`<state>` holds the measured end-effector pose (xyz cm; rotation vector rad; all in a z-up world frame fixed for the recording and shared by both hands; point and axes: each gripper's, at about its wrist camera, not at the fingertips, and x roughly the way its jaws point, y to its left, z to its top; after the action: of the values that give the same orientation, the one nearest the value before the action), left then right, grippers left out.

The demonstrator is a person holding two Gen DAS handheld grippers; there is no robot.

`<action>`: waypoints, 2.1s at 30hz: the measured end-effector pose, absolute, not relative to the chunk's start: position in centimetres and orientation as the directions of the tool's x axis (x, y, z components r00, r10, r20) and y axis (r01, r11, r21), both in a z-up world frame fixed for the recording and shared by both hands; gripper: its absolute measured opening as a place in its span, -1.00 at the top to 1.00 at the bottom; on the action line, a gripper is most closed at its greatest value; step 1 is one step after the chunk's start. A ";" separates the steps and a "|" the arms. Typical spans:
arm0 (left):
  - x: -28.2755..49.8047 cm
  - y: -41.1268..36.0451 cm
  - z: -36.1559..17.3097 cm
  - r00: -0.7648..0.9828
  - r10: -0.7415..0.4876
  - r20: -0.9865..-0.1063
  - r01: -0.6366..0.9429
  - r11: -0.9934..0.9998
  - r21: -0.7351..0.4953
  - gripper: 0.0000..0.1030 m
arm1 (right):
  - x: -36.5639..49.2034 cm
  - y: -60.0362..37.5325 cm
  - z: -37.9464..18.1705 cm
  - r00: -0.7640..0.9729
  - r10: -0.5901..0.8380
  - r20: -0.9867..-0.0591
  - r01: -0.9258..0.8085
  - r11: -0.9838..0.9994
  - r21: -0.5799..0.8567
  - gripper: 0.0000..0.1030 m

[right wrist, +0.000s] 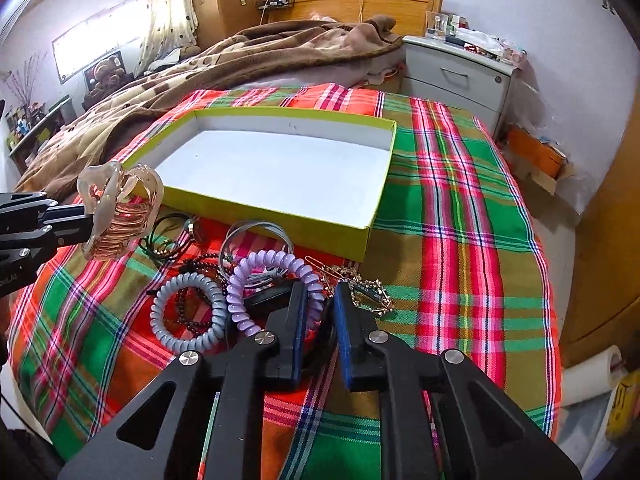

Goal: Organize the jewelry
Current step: 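Grasp the clear claw hair clip with the left tool while the right tool grasps the purple coil hair tie, then lift the claw clip with the left tool while the right tool carries the purple coil into the box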

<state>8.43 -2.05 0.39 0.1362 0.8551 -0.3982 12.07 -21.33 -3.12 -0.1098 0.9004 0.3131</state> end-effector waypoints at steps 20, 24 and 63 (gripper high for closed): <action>8.4 -1.7 0.5 0.588 -0.279 -0.759 0.377 0.925 -0.048 0.75 | 13.5 -19.9 -3.1 0.541 0.236 -0.807 -0.372 0.928 0.022 0.61; 8.4 -1.7 0.5 0.587 -0.280 -0.760 0.379 0.924 -0.048 0.75 | 14.1 -20.1 -3.2 0.510 0.268 -0.817 -0.378 0.923 0.068 0.61; 17.8 0.9 2.6 0.629 -0.194 -0.753 0.279 0.960 -0.013 0.74 | 21.7 -20.8 2.0 0.620 0.221 -0.753 -0.255 0.964 0.072 0.81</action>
<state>17.84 0.85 2.59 0.1084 0.8486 -0.2715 21.67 -20.78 1.96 -0.0432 0.8600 0.2736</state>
